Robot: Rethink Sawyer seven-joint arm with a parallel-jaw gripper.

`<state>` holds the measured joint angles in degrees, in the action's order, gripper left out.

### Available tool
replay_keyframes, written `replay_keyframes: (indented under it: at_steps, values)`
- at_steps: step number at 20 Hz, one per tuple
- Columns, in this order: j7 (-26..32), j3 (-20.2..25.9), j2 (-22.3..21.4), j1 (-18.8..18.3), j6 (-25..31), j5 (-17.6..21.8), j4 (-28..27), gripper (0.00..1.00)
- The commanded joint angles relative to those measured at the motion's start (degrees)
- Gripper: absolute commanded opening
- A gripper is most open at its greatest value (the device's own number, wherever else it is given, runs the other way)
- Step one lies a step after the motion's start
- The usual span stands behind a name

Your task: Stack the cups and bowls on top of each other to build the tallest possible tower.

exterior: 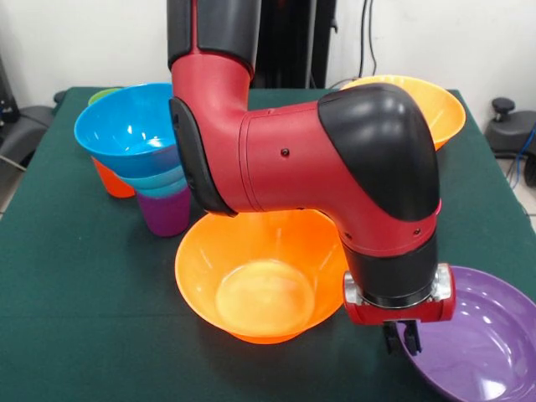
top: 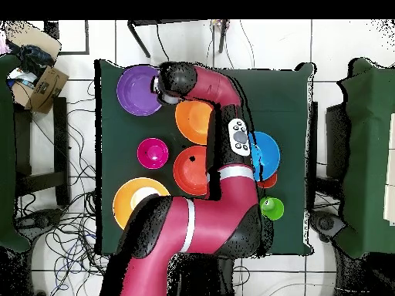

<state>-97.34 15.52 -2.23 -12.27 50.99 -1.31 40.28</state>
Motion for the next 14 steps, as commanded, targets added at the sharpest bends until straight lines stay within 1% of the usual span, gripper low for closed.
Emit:
replay_keyframes:
  at_steps: [1,3,6,10,11,14]
  values:
    - [17.2,3.8,2.0,-0.3,0.2,6.6,5.7,0.0]
    - [16.6,4.2,1.1,-0.3,-0.7,6.2,6.1,0.0]
    - [13.2,4.6,-2.2,-0.5,-3.1,4.9,9.5,0.0]
    - [7.8,2.6,-6.5,0.2,-2.4,4.5,12.9,0.0]
    - [6.1,1.9,-9.5,0.3,-2.1,4.1,15.6,0.0]
    - [2.9,0.5,-12.8,0.8,-1.9,4.1,18.2,0.0]
